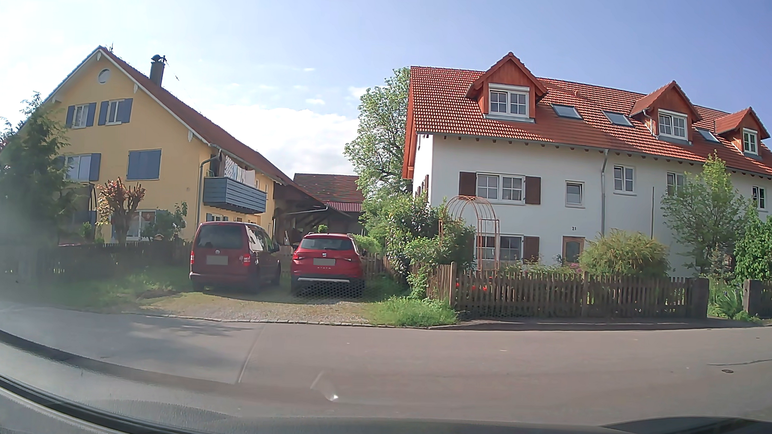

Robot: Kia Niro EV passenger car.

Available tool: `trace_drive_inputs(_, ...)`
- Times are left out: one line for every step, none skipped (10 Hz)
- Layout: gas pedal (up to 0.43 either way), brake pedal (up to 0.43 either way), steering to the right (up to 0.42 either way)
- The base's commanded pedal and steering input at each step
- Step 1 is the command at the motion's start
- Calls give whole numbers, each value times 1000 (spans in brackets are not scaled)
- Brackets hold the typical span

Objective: Follow the waypoints while adhering to traffic rules and regulations

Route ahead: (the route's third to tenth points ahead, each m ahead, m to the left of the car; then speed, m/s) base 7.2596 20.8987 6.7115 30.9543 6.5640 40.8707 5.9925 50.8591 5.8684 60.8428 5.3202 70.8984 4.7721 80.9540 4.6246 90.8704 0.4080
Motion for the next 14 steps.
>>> trace_drive_inputs(87,0,566)
trace_drive_inputs(79,0,491)
trace_drive_inputs(59,0,409)
trace_drive_inputs(59,0,340)
trace_drive_inputs(59,0,278)
trace_drive_inputs(67,0,221)
trace_drive_inputs(79,0,165)
trace_drive_inputs(87,0,73)
trace_drive_inputs(87,0,-23)
trace_drive_inputs(98,0,-104)
trace_drive_inputs(98,0,-172)
trace_drive_inputs(98,0,-250)
trace_drive_inputs(98,0,-338)
trace_drive_inputs(98,0,-398)
